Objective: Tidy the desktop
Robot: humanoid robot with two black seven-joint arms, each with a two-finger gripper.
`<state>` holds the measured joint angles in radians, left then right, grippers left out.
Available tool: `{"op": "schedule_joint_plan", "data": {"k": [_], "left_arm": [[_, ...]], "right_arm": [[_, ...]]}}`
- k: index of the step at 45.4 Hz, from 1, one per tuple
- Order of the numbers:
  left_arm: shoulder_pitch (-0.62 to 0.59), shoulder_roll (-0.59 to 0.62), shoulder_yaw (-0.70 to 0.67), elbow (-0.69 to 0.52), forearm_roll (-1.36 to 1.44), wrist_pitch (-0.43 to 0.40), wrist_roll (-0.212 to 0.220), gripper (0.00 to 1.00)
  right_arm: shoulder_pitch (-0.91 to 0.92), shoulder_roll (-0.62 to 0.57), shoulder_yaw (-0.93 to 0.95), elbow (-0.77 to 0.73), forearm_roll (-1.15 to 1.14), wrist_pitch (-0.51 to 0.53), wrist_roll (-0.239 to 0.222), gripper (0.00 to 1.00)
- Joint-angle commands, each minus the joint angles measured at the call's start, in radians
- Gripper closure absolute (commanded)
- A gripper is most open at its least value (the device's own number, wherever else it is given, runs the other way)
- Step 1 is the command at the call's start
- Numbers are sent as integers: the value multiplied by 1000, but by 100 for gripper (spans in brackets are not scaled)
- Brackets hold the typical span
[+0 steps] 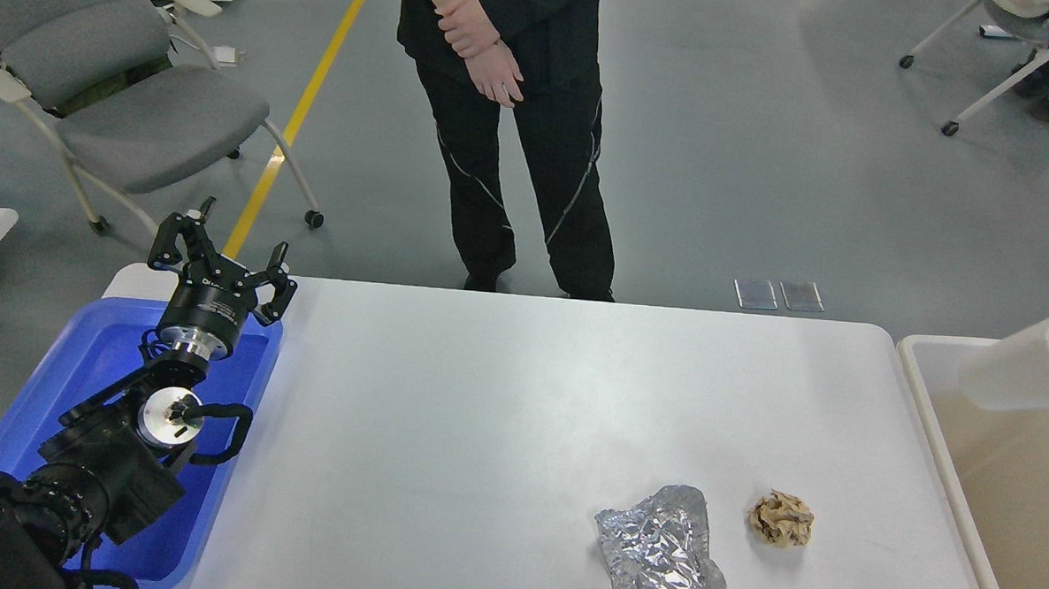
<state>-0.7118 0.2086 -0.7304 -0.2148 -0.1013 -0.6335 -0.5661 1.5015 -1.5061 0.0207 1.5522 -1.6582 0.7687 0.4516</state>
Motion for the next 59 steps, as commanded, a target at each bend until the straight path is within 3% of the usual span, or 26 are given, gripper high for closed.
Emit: {"op": "schedule_joint_plan", "data": {"k": [1,11,21,39,48,59], "left_arm": [[0,0,0,0,0,0,0,0],[0,0,0,0,0,0,0,0],[0,0,0,0,0,0,0,0],[0,0,0,0,0,0,0,0],[0,0,0,0,0,0,0,0],[0,0,0,0,0,0,0,0]], "right_arm": [[-87,32,-71,-208,244,-138,-7,100],[-300,105,-105,-402,538,-396,1,100],[-527,266,-105,-576,891,-666,-1,100],[-848,621,-91,-1038,1503,-727,-11,100],[-923,799,-90,-1285,1669,-720,-119,100],[-980,983,-45,-1446,1812,-743,-232,100]]}}
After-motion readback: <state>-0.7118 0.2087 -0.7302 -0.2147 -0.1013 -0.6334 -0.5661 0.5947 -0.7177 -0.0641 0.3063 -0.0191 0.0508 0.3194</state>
